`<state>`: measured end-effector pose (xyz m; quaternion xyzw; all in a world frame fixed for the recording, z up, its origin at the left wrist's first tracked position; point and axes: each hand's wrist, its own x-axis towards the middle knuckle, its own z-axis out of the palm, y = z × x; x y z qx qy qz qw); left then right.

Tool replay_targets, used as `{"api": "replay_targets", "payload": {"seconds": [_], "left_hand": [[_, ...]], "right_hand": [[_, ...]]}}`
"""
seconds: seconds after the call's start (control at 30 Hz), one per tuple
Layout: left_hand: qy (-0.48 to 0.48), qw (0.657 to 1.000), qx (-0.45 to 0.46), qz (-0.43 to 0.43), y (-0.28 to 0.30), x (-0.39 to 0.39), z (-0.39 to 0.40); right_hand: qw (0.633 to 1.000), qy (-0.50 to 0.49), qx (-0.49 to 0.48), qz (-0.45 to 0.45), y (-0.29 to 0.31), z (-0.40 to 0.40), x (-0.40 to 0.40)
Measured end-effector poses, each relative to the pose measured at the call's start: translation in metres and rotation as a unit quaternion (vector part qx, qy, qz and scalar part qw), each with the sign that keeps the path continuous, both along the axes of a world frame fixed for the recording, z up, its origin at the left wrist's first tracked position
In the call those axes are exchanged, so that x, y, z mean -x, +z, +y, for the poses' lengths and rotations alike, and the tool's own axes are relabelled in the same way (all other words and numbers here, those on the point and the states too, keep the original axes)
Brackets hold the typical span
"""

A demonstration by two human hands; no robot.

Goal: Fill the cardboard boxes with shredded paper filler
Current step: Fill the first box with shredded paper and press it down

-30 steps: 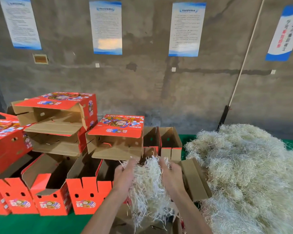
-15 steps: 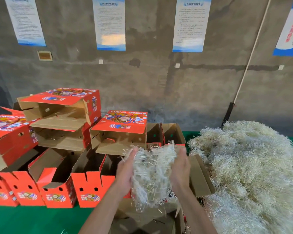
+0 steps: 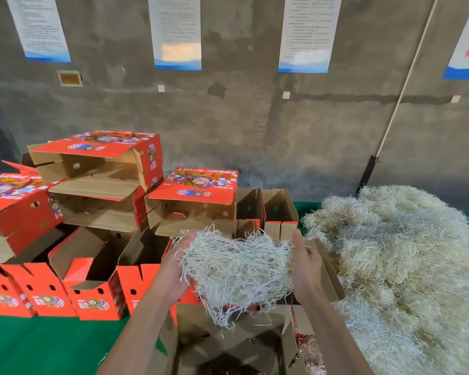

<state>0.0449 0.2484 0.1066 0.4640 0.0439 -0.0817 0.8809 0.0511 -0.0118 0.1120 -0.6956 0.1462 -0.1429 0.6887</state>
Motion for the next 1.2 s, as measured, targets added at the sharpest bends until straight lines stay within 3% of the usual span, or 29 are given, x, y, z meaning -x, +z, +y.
{"api": "replay_targets", "payload": {"seconds": [0.2,0.33,0.43,0.6,0.73,0.83,0.97,1.1,1.2], "left_hand": [[-0.126,0.978,-0.165,0.017,-0.011,0.021,-0.042],[-0.115,0.980,-0.160,0.005,-0.017,0.020,-0.051],[-0.066,0.982,-0.172,0.052,-0.014,0.019,-0.038],[-0.070,0.974,-0.211,0.039,-0.017,0.018,-0.015],[-0.103,0.969,-0.217,0.060,-0.024,0.022,-0.017],[-0.143,0.957,-0.245,0.069,-0.038,0.027,-0.023],[-0.222,0.915,-0.326,0.090,-0.053,0.035,-0.020],[-0.319,0.843,-0.426,0.080,-0.071,0.048,-0.003],[-0.344,0.794,-0.490,0.104,-0.092,0.053,0.008]], "right_hand": [[0.991,0.111,-0.056,0.054,-0.003,0.047,0.005],[0.988,0.155,-0.014,0.017,-0.005,0.042,0.005],[0.990,0.114,0.066,-0.054,-0.015,0.018,0.004],[0.991,0.074,0.081,-0.075,-0.029,-0.006,0.018],[0.954,0.234,0.188,0.013,-0.030,-0.001,0.040],[0.909,0.362,0.187,0.087,-0.037,0.011,0.051],[0.882,0.396,0.215,0.136,-0.058,0.009,0.060],[0.891,0.375,0.210,0.146,-0.083,0.000,0.068],[0.873,0.395,0.218,0.182,-0.092,-0.001,0.071]]}}
